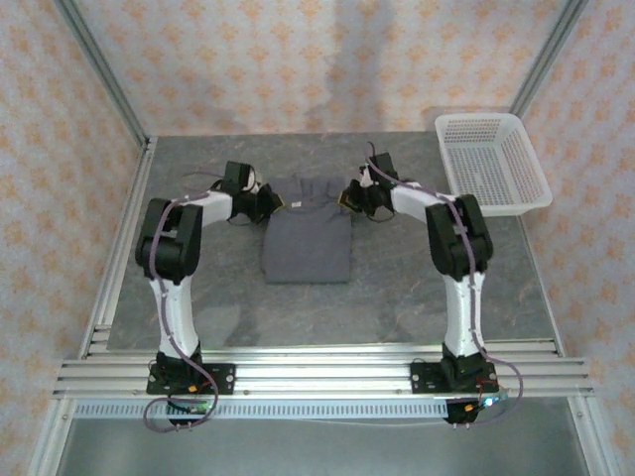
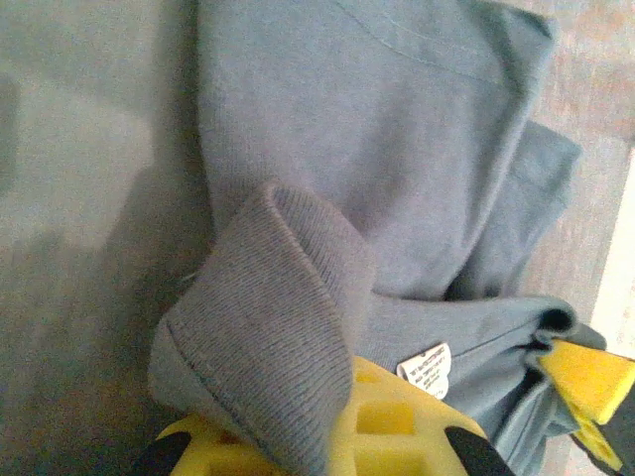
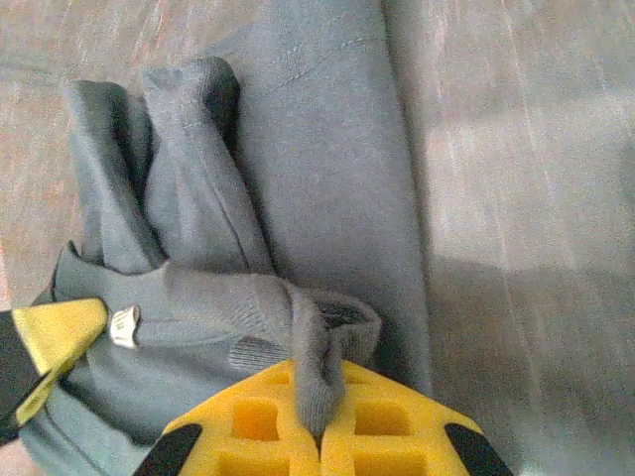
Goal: Fold the inside-out t-shirt
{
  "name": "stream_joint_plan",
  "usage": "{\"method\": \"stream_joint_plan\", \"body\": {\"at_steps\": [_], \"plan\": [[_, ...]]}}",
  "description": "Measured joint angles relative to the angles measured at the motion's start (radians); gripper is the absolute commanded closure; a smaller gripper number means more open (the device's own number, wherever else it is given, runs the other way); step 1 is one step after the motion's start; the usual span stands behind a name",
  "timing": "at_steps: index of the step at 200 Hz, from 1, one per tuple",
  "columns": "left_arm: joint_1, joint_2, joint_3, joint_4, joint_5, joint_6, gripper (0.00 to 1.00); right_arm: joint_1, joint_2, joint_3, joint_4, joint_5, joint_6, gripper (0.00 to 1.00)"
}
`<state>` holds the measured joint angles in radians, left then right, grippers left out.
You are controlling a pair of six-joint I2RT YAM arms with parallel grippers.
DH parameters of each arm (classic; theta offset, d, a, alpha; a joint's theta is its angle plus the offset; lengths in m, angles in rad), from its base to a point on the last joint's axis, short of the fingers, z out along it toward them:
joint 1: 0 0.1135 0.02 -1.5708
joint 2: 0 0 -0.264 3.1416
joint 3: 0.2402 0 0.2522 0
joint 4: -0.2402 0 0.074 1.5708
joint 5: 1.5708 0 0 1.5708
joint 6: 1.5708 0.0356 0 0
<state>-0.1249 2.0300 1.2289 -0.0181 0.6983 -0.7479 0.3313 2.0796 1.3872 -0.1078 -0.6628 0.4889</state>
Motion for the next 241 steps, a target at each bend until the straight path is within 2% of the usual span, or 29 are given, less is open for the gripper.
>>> {"method": "stream_joint_plan", "body": {"at_steps": [16,46,70,77,92,112,132,171,241], "plan": [[-0.023,-0.109,-0.116,-0.004,-0.001,0.006,1.0,0.015,-0.12,-0.143,0.042,0.007,0.013,1.0],[-0.09,-0.255,-0.245,-0.014,-0.058,0.034,0.78,0.048,-0.203,-0.213,0.051,0.019,0.009,0.96],[-0.097,-0.286,-0.277,-0.015,-0.106,0.041,0.6,0.054,-0.202,-0.204,0.063,0.019,0.008,0.93],[-0.095,-0.286,-0.277,-0.014,-0.117,0.042,0.58,0.054,-0.196,-0.19,0.058,0.02,0.008,0.88],[-0.093,-0.273,-0.27,-0.014,-0.14,0.042,0.57,0.055,-0.161,-0.124,0.042,0.037,0.005,0.69],[-0.093,-0.225,-0.244,0.0,-0.153,0.041,0.55,0.054,-0.114,-0.04,0.018,0.086,-0.019,0.59],[-0.093,-0.175,-0.238,0.029,-0.15,0.034,0.52,0.054,-0.113,-0.034,-0.019,0.134,-0.052,0.44],[-0.091,-0.168,-0.235,0.061,-0.13,0.031,0.51,0.05,-0.142,-0.08,-0.094,0.173,-0.135,0.43],[-0.091,-0.14,-0.193,0.06,-0.13,0.031,0.51,0.048,-0.076,-0.076,-0.109,0.102,-0.165,0.46]]}}
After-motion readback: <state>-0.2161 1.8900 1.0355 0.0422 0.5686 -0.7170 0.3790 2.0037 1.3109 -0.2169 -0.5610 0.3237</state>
